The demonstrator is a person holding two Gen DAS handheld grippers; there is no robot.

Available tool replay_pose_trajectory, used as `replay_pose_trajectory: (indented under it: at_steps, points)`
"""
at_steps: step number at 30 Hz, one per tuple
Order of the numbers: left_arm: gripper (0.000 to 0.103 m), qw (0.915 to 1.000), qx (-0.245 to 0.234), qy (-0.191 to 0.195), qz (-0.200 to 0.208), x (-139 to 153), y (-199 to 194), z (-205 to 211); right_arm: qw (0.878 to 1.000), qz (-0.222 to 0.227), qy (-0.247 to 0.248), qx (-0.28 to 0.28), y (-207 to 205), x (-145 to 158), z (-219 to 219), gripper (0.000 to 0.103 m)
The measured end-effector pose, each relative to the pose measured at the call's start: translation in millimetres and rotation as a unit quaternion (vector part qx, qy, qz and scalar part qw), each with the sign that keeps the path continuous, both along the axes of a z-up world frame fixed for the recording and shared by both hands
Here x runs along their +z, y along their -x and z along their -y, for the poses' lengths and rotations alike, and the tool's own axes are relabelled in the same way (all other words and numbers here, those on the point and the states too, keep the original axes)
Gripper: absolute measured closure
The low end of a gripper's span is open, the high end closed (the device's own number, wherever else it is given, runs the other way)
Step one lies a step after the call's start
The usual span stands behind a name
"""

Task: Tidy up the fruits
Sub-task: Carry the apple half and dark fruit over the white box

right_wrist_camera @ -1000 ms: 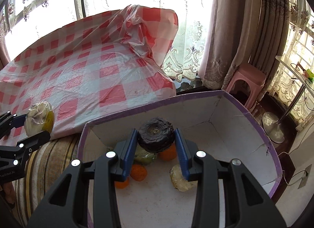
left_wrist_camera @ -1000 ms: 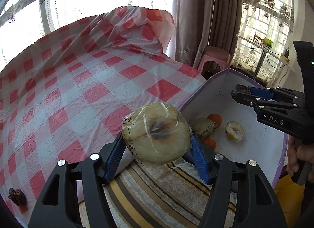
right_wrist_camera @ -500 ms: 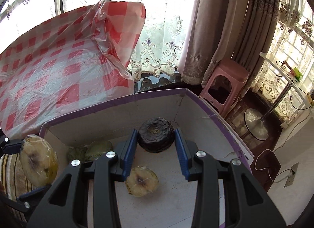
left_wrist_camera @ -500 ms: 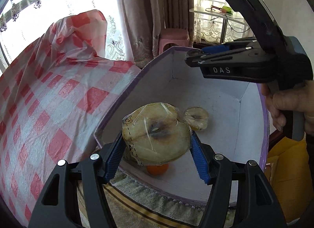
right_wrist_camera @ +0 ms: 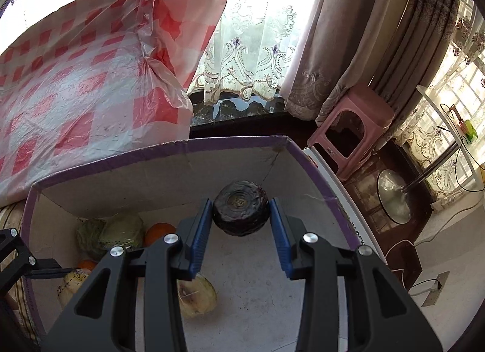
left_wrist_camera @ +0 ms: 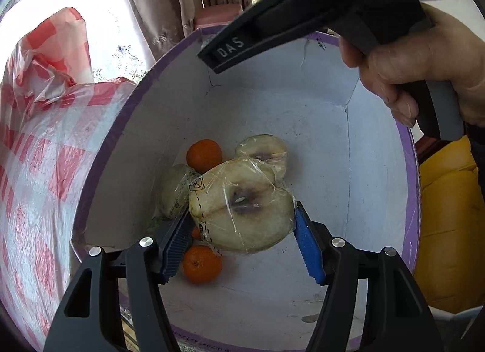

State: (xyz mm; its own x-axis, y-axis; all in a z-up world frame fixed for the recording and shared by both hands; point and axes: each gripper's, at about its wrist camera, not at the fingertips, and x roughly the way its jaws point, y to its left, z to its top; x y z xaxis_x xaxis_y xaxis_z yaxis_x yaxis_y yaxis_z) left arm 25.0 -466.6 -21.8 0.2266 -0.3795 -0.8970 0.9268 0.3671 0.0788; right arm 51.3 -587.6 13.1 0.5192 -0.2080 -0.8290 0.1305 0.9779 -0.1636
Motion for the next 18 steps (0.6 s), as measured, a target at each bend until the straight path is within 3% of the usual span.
replay_pose_trajectory:
  at_steps: [8, 18]
  points:
    - [0.041, 0.9978, -0.026, -0.062, 0.004, -25.6, 1.1, 19.7, 0.997, -0.061, 0.0, 0.043, -35.0, -31.7, -4.7, 0.064]
    - [0.041, 0.9957, -0.018, -0.091, -0.002, -46.2, -9.5, 32.6, 0.992, -0.114, -0.01, 0.059, -55.0, -76.0, -6.5, 0.064]
